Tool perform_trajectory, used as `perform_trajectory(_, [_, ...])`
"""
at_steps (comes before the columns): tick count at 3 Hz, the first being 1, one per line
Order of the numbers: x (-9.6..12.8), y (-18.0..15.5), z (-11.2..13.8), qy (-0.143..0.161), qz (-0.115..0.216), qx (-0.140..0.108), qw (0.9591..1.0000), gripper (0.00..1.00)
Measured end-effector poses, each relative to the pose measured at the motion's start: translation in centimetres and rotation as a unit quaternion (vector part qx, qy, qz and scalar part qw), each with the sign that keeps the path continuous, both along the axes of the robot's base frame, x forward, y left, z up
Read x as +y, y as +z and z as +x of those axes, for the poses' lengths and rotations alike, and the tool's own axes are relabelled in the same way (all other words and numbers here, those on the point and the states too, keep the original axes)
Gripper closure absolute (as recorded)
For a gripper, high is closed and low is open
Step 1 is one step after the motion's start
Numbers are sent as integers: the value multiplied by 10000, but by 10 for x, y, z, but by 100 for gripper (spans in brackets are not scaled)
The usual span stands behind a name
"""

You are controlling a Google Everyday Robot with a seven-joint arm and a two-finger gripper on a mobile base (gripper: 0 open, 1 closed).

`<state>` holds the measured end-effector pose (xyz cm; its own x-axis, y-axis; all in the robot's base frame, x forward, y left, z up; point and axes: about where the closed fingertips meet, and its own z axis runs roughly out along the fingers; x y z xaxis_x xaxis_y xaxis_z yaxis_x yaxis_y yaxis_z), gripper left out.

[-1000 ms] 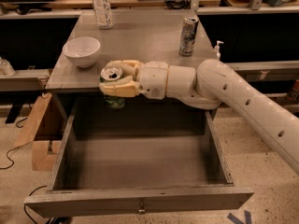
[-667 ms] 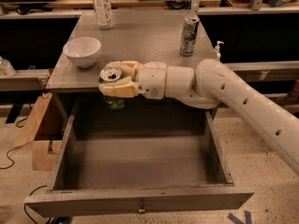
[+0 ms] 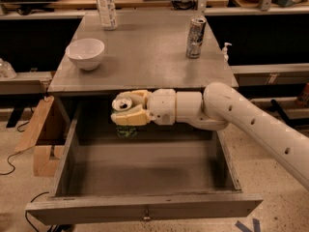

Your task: Place green can into top drawer

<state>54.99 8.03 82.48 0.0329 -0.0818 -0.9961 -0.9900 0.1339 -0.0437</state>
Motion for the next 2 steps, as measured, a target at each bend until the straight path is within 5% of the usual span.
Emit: perform_trajectory(2, [31, -54, -32, 831, 220, -21, 9963, 100])
